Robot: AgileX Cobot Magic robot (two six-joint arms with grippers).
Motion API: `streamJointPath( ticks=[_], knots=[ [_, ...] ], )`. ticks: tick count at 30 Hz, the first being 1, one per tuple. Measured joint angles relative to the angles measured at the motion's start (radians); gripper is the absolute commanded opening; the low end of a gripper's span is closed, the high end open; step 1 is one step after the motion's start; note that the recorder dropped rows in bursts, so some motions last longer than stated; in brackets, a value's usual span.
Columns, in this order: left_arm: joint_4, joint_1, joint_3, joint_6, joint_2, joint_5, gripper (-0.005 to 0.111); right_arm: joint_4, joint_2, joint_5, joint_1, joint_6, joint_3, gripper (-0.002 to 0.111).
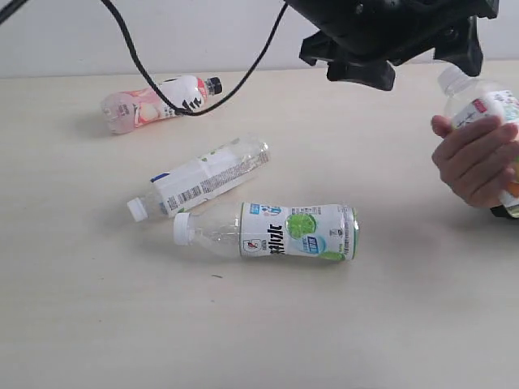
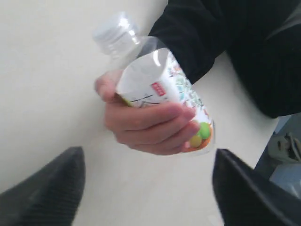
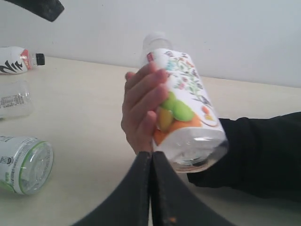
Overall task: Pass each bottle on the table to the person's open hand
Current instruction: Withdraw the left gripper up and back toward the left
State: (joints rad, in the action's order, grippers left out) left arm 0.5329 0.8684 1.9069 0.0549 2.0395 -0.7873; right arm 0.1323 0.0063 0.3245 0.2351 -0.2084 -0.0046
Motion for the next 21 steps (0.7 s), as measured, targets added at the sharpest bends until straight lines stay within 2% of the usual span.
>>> streamJointPath(
  ticks=[4, 5, 15, 21],
  knots=[
    [-0.058, 0.0, 0.0, -0.043, -0.034, -0.041, 0.006, 0.0, 0.0, 0.0, 0.0, 0.0, 0.0, 0.0],
    [-0.063, 0.0, 0.0, -0.055, -0.043, -0.051, 0.0, 0.0, 0.0, 0.0, 0.0, 0.0, 0.0, 0.0],
    [-0.111, -0.003, -0.004, -0.204, -0.125, -0.132, 0.0, 0.0, 0.0, 0.0, 0.0, 0.0, 0.0, 0.0],
    [-0.117, -0.042, -0.12, -0.286, -0.224, -0.105, 0.0, 0.0, 0.0, 0.0, 0.0, 0.0, 0.0, 0.0]
  ],
)
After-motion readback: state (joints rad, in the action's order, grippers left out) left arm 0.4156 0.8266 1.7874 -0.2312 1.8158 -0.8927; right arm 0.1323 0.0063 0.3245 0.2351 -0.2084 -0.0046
